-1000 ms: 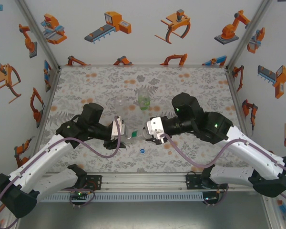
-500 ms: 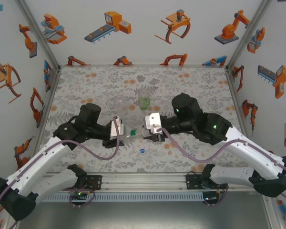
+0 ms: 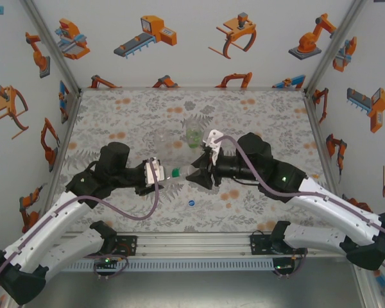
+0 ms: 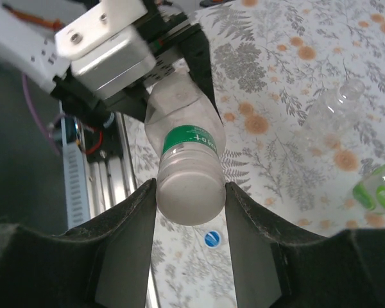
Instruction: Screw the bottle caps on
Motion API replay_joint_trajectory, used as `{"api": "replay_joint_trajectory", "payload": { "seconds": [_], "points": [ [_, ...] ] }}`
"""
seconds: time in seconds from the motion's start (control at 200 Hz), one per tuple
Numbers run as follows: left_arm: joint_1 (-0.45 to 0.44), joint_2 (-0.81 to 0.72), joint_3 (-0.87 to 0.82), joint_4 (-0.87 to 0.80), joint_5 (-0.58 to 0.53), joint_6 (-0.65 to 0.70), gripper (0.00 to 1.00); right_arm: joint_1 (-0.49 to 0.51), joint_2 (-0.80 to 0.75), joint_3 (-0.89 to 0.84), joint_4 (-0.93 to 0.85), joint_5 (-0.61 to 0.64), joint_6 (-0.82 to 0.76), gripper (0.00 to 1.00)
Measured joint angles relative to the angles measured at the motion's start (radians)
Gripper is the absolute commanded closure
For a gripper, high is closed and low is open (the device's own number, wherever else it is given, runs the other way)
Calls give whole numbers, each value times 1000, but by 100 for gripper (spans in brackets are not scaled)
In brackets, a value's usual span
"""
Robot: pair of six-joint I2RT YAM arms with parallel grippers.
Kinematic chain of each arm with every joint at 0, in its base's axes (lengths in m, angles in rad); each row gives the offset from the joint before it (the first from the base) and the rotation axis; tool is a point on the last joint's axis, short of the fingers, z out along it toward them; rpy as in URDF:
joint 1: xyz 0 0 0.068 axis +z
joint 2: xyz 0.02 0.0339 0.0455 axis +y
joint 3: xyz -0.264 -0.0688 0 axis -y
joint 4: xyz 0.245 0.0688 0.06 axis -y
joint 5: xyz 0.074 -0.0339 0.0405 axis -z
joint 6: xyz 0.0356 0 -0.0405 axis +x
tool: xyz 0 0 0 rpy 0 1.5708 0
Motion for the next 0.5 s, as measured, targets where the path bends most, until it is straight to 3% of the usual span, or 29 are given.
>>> {"api": "replay_joint_trajectory", "payload": {
  "seconds": [0.22, 0.375, 0.501],
  "points": [
    [11, -6, -7, 21, -60, -24, 100, 0, -10, -97, 161, 177, 449, 100],
    [14, -6, -7, 32, -94, -46, 100, 0, 13, -99, 170, 275, 730, 91],
    [15, -5, -7, 32, -108, -56, 100, 0, 20, -99, 158, 314, 843, 81]
  ]
}}
